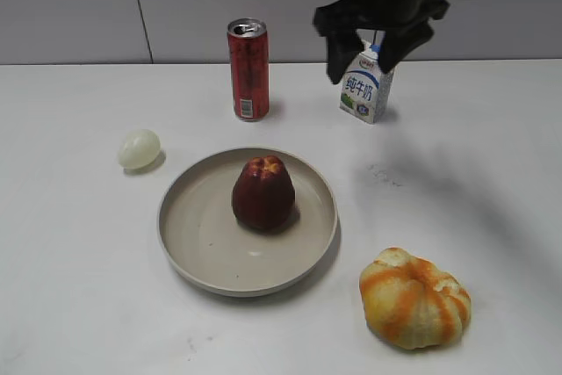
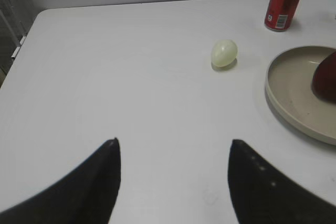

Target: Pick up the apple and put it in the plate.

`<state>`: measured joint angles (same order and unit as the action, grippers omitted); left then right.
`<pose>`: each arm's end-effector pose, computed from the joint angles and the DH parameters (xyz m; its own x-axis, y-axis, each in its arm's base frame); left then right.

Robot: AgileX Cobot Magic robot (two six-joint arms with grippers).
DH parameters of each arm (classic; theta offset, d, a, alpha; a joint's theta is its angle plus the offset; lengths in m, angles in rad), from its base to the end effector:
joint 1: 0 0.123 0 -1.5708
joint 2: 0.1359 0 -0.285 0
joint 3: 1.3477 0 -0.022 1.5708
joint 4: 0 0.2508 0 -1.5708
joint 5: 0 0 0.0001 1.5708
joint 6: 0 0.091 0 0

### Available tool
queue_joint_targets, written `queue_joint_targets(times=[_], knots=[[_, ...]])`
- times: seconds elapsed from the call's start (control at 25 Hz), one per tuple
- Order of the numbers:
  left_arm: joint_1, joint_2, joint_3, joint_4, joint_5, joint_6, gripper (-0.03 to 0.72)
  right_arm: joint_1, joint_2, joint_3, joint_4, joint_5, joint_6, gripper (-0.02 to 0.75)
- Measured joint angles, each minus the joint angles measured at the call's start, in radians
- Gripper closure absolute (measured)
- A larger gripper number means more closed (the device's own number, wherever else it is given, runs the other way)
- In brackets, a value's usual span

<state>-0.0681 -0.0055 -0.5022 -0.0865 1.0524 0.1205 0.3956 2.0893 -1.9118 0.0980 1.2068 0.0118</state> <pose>-0.0062 -0.0064 0.2788 -0.4275 0.1066 -0.8977 0.1687 0.9850 0.0366 0.4118 0.1810 0.2612 -0.9061 -0.3279 -0.2674 -0.3647 0.9257 0.1006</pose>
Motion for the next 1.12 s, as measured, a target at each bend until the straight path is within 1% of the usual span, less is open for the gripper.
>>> queue_joint_targets(times=[0.16, 0.28, 0.44, 0.6, 0.72, 0.8, 1.0, 1.12], knots=[[0.000, 0.000, 0.000, 0.000, 0.000, 0.000, 0.197, -0.137, -0.022, 0.033, 0.000, 0.001, -0.002, 0.143], [0.000, 0.000, 0.000, 0.000, 0.000, 0.000, 0.197, -0.210, -0.032, 0.064, 0.005, 0.001, -0.004, 0.144], [0.000, 0.000, 0.000, 0.000, 0.000, 0.000, 0.197, -0.241, -0.059, 0.114, 0.004, 0.001, -0.012, 0.144], [0.000, 0.000, 0.000, 0.000, 0.000, 0.000, 0.197, -0.274, -0.117, 0.207, 0.008, 0.001, -0.018, 0.144], [0.000, 0.000, 0.000, 0.000, 0.000, 0.000, 0.197, -0.293, -0.229, 0.341, -0.009, 0.001, -0.018, 0.144], [0.000, 0.000, 0.000, 0.000, 0.000, 0.000, 0.197, -0.293, -0.340, 0.469, -0.015, 0.000, -0.023, 0.144], [0.000, 0.000, 0.000, 0.000, 0.000, 0.000, 0.197, -0.293, -0.719, 0.802, -0.021, -0.008, -0.038, 0.144], [0.000, 0.000, 0.000, 0.000, 0.000, 0.000, 0.197, -0.293, -0.940, 0.987, -0.039, -0.077, -0.039, 0.145]])
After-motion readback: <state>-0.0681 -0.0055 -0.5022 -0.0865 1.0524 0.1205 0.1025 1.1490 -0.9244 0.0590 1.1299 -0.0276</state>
